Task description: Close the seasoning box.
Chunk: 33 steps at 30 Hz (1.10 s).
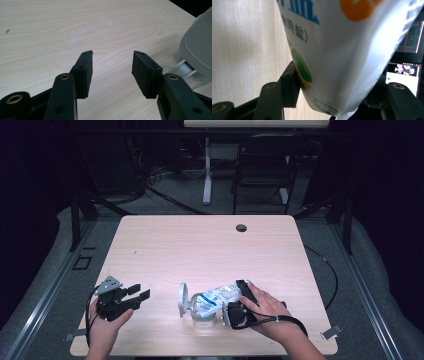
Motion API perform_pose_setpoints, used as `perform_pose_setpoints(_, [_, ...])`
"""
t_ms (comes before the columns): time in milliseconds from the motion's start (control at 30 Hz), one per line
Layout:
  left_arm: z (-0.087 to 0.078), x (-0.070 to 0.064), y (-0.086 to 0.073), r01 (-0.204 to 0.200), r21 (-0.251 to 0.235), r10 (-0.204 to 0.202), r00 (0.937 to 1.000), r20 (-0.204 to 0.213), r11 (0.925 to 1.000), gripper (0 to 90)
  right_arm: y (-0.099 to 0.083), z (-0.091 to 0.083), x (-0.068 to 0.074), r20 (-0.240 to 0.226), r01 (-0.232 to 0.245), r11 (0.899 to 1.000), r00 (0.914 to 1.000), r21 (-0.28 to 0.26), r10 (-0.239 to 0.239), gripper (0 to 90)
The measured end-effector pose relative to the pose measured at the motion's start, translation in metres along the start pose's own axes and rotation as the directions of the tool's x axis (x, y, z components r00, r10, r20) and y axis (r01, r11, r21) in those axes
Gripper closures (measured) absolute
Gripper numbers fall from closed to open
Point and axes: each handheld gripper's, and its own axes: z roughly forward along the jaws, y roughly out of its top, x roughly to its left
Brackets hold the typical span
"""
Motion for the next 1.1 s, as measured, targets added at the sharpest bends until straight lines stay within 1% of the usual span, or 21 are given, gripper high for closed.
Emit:
perform_pose_setpoints(100, [0.0002,0.0001,-0.0001,0.000,0.001,0.000,1.0000,0.000,1.0000,51.7,-0.0001,0.0002,0.0005,-0.003,-0.003,1.000,1.0000,-0.002,0.003,41.7])
perform_pose_setpoints(133, [0.0003,0.0001,-0.0001,0.000,0.000,0.000,1.0000,0.000,1.0000,51.7,0.0004,-0.0005,-0.0003,0.000,0.011,1.000,0.9999,0.007,-0.011,41.7])
perform_pose_setpoints(167, [0.0004,0.0000,-0.0002,0.001,-0.001,-0.001,1.0000,-0.002,1.0000,51.7,0.0005,-0.0006,-0.0003,0.001,0.013,1.000,0.9999,0.007,-0.013,41.7])
perform_pose_setpoints(267, [0.0004,0.0003,-0.0002,-0.002,0.000,0.002,1.0000,-0.002,1.0000,51.7,0.0005,0.0004,0.0000,0.007,0.014,1.000,0.9999,-0.008,-0.014,41.8])
perform_pose_setpoints(300, [0.0005,0.0004,-0.0002,-0.002,0.000,0.002,1.0000,-0.002,1.0000,51.7,0.0011,-0.0009,-0.0009,0.011,0.028,1.000,0.9995,0.007,-0.028,41.8])
perform_pose_setpoints(333, [0.0006,0.0004,-0.0003,-0.002,-0.001,0.002,1.0000,-0.002,1.0000,51.7,0.0015,-0.0015,-0.0009,0.011,0.029,0.999,0.9995,0.014,-0.029,41.8])
perform_pose_setpoints(500, [0.0011,0.0008,-0.0009,0.004,-0.002,-0.004,1.0000,-0.001,1.0000,51.7,0.0014,-0.0010,-0.0005,0.009,0.024,1.000,0.9997,0.010,-0.024,41.9])
perform_pose_setpoints(633, [0.0005,0.0017,-0.0008,0.001,0.004,-0.001,1.0000,-0.001,1.0000,51.7,0.0019,-0.0017,-0.0008,0.009,0.030,0.999,0.9995,0.020,-0.030,41.9])
perform_pose_setpoints(667, [0.0005,0.0018,-0.0008,0.000,0.004,0.000,1.0000,-0.001,1.0000,51.7,0.0025,-0.0024,-0.0015,0.013,0.042,0.999,0.9990,0.030,-0.042,41.9])
perform_pose_setpoints(833, [0.0006,0.0018,-0.0008,0.000,0.005,0.000,1.0000,-0.001,1.0000,51.7,0.0029,-0.0025,-0.0018,0.013,0.048,0.998,0.9987,0.033,-0.049,41.9])
perform_pose_setpoints(867, [0.0006,0.0018,-0.0008,0.000,0.004,0.000,1.0000,-0.001,1.0000,51.7,0.0025,-0.0014,-0.0013,0.015,0.042,0.999,0.9990,0.017,-0.042,41.9])
perform_pose_setpoints(933, [0.0004,0.0019,-0.0008,0.000,0.005,0.000,1.0000,-0.002,1.0000,51.7,0.0027,-0.0017,-0.0016,0.018,0.046,0.999,0.9988,0.019,-0.046,41.9])
perform_pose_setpoints(967, [0.0003,0.0020,-0.0008,0.000,0.005,0.000,1.0000,-0.002,1.0000,51.7,0.0032,-0.0026,-0.0021,0.023,0.057,0.998,0.9981,0.030,-0.058,41.9])
perform_pose_setpoints(1000, [0.0004,0.0020,-0.0008,0.000,0.005,0.000,1.0000,-0.002,1.0000,51.7,0.0030,-0.0021,-0.0012,0.020,0.049,0.998,0.9986,0.025,-0.049,41.9])
perform_pose_setpoints(1100, [0.0006,0.0021,-0.0010,0.003,0.005,-0.003,1.0000,-0.002,1.0000,51.7,0.0030,-0.0023,-0.0017,0.022,0.053,0.998,0.9983,0.026,-0.054,42.0])
